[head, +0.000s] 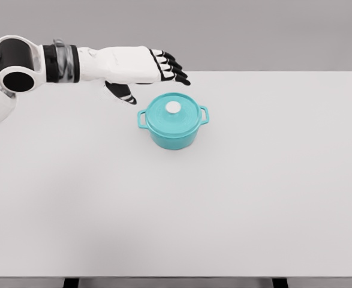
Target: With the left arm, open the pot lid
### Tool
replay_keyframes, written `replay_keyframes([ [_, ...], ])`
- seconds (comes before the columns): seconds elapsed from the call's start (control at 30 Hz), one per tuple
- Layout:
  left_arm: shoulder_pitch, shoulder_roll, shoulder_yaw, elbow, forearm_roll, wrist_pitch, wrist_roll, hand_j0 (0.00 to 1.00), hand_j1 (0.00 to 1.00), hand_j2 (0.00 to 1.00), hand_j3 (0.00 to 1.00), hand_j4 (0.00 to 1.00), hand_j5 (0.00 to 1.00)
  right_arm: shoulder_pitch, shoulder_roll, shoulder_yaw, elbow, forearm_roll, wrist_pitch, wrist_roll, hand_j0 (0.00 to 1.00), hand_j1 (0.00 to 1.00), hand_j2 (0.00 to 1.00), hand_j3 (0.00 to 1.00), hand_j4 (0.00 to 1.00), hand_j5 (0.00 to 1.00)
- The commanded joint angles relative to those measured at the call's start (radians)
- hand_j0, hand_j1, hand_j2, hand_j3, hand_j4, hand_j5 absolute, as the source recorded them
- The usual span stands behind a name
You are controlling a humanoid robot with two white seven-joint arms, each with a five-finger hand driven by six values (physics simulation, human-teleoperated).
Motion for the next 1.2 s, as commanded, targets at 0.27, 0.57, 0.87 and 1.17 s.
replay_keyframes([
  [0.27,-0.034,-0.136,-0.125,0.12,-0.033,0.002,0.002,0.99,0.99,0.99,0.99,0.99,0.99,0.0,0.0,0.0,-0.001,0.0,0.0,0.0,1.0,1.0,1.0,1.0,1.0,1.0],
  [0.57,-0.038,-0.179,-0.126,0.207,-0.082,0.002,0.005,0.96,0.96,0.96,0.96,0.96,0.96,0.0,0.0,0.0,0.001,0.0,0.0,0.0,1.0,1.0,1.0,1.0,1.0,1.0],
  [0.87,-0.037,-0.2,-0.135,0.252,-0.117,0.002,0.005,0.87,0.87,0.87,0.87,0.87,0.87,0.0,0.0,0.0,-0.001,0.0,0.0,0.0,1.0,1.0,1.0,1.0,1.0,1.0],
  [1.17,-0.038,-0.214,-0.143,0.293,-0.125,0.002,0.003,0.83,0.83,0.83,0.83,0.83,0.83,0.0,0.0,0.0,-0.001,0.0,0.0,0.0,1.0,1.0,1.0,1.0,1.0,1.0],
])
